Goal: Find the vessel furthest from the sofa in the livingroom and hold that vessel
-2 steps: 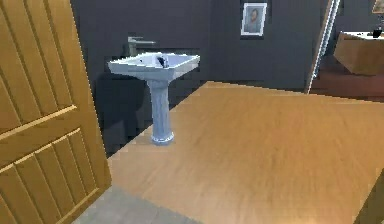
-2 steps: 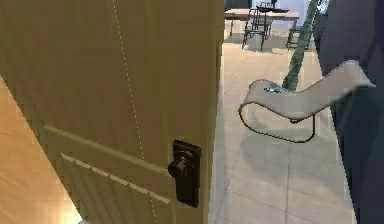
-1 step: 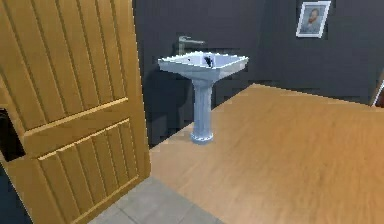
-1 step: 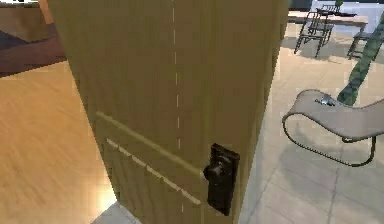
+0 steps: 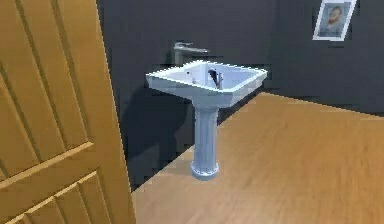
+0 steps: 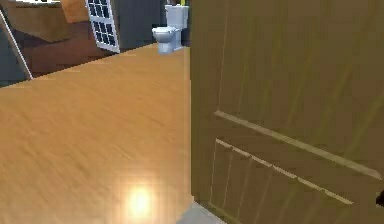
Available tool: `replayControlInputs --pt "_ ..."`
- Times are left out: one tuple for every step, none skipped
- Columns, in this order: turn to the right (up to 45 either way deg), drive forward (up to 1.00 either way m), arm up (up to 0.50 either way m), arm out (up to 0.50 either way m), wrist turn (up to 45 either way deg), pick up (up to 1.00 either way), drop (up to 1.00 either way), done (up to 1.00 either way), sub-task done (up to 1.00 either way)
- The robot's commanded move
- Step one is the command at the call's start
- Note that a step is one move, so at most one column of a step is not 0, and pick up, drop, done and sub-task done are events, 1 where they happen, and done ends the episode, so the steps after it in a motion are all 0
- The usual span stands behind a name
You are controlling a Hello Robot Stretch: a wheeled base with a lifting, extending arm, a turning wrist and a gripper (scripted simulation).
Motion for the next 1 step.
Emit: replayControlInputs --pt "45.0 0.0 0.0 0.0 0.0 0.0 0.0 0.0 0.0"
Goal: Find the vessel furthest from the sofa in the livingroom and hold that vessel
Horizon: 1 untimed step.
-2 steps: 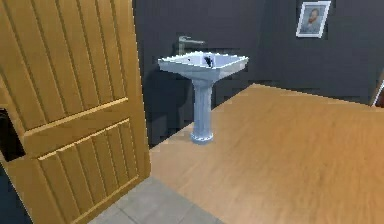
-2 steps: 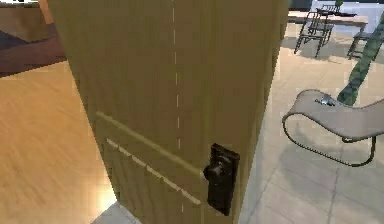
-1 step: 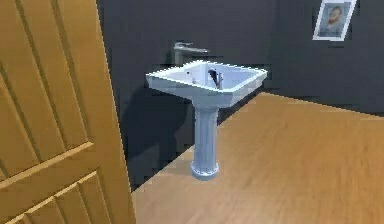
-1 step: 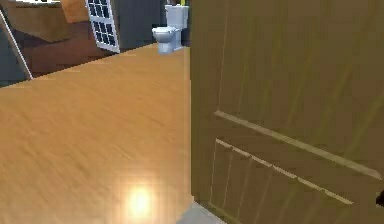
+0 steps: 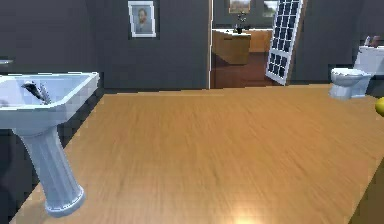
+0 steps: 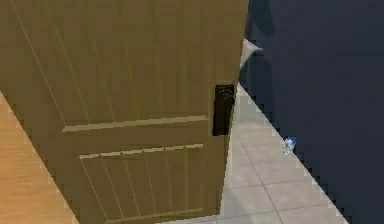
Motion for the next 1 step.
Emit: replayControlInputs --pt "12.0 0.0 0.0 0.0 0.0 0.0 0.0 0.0 0.0"
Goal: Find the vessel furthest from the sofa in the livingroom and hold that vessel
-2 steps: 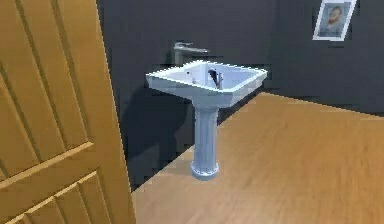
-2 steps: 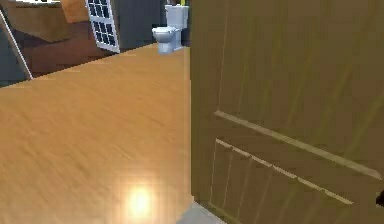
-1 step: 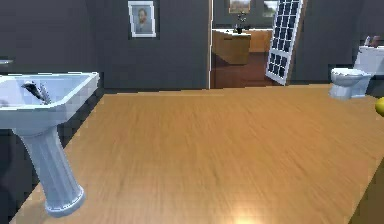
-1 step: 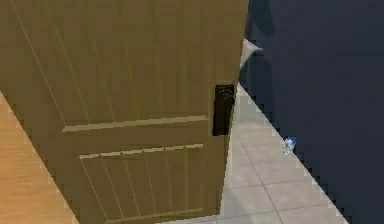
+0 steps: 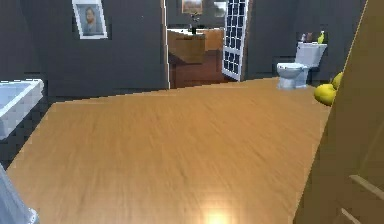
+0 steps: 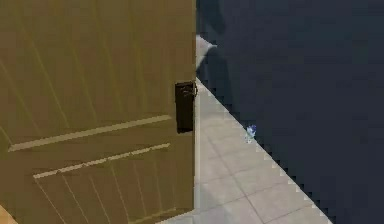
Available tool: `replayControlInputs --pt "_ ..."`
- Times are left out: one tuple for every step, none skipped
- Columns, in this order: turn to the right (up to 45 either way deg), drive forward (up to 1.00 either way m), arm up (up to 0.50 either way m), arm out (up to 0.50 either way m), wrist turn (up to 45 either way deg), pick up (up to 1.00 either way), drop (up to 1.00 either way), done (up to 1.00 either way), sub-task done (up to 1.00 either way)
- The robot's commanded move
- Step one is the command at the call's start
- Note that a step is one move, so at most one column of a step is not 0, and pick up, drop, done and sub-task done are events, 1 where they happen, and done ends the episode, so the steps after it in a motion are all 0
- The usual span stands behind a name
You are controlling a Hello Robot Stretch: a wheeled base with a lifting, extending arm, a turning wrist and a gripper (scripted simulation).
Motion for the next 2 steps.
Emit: replayControlInputs --pt "0.0 0.8 0.0 0.0 0.0 0.0 0.0 0.0 0.0" --pt "0.0 1.0 0.0 0.0 0.0 0.0 0.0 0.0 0.0"
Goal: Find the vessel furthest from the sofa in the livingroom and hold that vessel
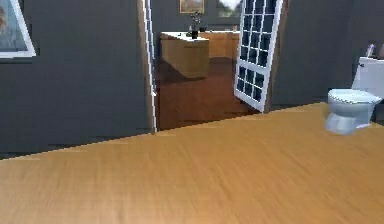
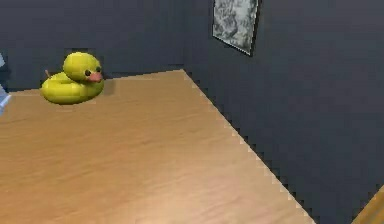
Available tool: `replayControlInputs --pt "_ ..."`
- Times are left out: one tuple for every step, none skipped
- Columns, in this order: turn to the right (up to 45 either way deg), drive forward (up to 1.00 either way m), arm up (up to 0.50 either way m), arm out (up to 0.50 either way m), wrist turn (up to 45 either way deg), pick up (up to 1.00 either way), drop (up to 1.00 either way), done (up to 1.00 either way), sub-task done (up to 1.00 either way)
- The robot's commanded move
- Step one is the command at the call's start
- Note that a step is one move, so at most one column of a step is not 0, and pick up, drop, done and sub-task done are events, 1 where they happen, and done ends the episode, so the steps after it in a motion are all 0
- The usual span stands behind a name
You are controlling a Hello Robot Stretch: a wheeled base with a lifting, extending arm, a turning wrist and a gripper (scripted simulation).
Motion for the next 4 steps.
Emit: replayControlInputs --pt "3.0 0.0 0.0 0.0 0.0 0.0 0.0 0.0 0.0" --pt "0.0 1.0 0.0 0.0 0.0 0.0 0.0 0.0 0.0" --pt "0.0 1.0 0.0 0.0 0.0 0.0 0.0 0.0 0.0" --pt "0.0 0.4 0.0 0.0 0.0 0.0 0.0 0.0 0.0"
